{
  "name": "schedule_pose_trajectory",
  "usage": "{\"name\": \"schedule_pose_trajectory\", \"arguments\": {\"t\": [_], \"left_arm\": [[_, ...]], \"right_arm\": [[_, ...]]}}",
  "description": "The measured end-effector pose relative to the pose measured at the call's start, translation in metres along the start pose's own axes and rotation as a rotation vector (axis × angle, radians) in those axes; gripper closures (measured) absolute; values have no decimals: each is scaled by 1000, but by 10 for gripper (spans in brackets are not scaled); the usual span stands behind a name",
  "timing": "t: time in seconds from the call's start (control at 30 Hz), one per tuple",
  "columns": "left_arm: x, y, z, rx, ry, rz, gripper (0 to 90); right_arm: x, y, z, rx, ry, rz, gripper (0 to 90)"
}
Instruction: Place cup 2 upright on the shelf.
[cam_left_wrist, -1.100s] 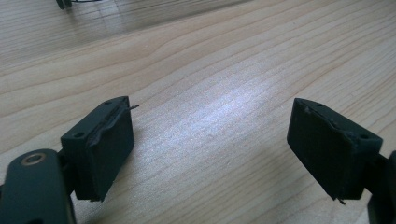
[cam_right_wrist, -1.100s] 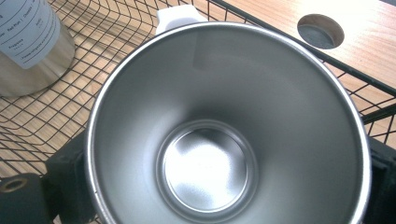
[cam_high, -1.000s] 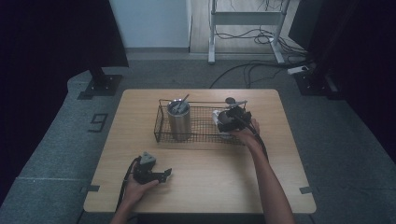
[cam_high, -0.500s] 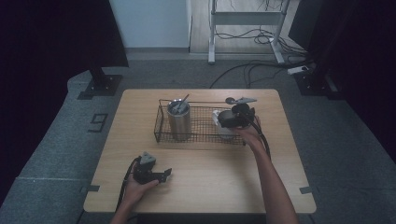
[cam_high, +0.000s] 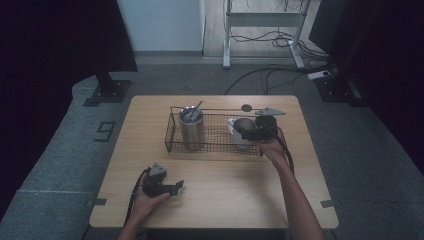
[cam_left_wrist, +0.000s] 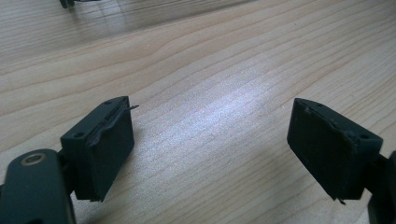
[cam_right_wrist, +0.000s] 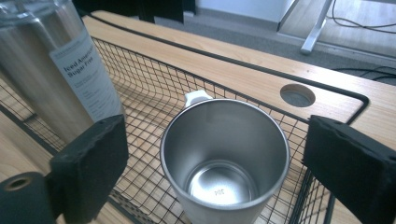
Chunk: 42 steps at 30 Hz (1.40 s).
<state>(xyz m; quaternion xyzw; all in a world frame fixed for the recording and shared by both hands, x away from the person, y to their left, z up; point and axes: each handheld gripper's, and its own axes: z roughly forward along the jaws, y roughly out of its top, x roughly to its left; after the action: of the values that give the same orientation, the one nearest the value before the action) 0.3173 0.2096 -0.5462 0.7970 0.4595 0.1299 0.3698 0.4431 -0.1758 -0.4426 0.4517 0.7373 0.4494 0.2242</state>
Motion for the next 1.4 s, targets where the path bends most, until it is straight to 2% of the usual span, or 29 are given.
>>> {"name": "schedule_pose_trajectory", "arguments": {"t": [0.13, 0.33, 0.7, 1.03, 1.23, 1.4], "left_arm": [[0, 0, 0, 0, 6, -1, 148], [0, 0, 0, -1, 6, -3, 148], [0, 1, 1, 2, 11, 1, 148], [0, 1, 1, 1, 10, 1, 148], [0, 1, 1, 2, 10, 1, 148], [0, 1, 1, 2, 10, 2, 148]], "right_arm": [[0, -8, -11, -27, 1, 9, 105], [0, -24, -29, -57, 30, 19, 145], [-2, -74, -56, -75, 53, 72, 152], [1, -110, -74, -50, 40, 85, 153], [2, -131, -82, -2, 23, 84, 157], [-4, -148, -83, 51, 10, 91, 158]]}}
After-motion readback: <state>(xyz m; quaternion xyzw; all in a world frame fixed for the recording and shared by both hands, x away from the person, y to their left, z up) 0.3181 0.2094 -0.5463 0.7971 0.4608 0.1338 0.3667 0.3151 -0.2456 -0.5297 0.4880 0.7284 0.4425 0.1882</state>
